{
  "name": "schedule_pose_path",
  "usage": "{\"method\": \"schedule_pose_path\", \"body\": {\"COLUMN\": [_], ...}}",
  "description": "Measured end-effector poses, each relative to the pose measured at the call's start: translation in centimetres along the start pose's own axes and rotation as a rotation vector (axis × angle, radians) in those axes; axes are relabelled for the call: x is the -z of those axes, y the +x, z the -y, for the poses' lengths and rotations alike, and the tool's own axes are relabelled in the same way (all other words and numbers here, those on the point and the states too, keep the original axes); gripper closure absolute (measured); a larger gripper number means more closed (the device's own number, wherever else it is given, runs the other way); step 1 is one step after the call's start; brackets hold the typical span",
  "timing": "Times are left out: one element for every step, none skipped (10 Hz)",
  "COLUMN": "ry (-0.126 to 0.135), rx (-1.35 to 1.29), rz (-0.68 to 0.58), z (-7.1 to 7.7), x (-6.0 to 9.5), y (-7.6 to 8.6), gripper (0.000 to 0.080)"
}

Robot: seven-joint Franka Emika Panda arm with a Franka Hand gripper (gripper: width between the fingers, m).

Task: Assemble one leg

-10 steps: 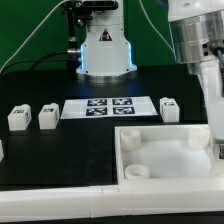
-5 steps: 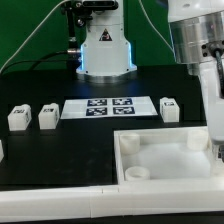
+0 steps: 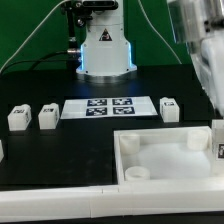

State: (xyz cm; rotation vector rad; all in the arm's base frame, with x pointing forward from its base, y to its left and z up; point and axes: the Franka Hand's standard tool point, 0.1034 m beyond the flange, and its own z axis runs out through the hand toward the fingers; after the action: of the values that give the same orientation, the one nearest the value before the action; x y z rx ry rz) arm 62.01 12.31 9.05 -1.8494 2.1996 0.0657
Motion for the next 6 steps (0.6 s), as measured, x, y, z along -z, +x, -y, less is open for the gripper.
{"method": "schedule_pose_path", "body": {"ry": [-0.001,-0.003,-0.003,-0.003,-0.004,-0.004], "rx": [0.001,0.001,0.001,0.001,0.001,0.001], "rz": [0.0,-0.001,-0.001,-0.001,-0.002,-0.002], "z": [-0.05,-0.13,-0.13,-0.14,-0.15,-0.16], "x": [-0.01,-0.15,-0.16,-0.18,-0.19,-0.21], "y": [-0.06,0.02,0.02,0.03,0.03,0.04], "gripper": [0.015,0.015,0.015,0.015,0.015,0.015]}}
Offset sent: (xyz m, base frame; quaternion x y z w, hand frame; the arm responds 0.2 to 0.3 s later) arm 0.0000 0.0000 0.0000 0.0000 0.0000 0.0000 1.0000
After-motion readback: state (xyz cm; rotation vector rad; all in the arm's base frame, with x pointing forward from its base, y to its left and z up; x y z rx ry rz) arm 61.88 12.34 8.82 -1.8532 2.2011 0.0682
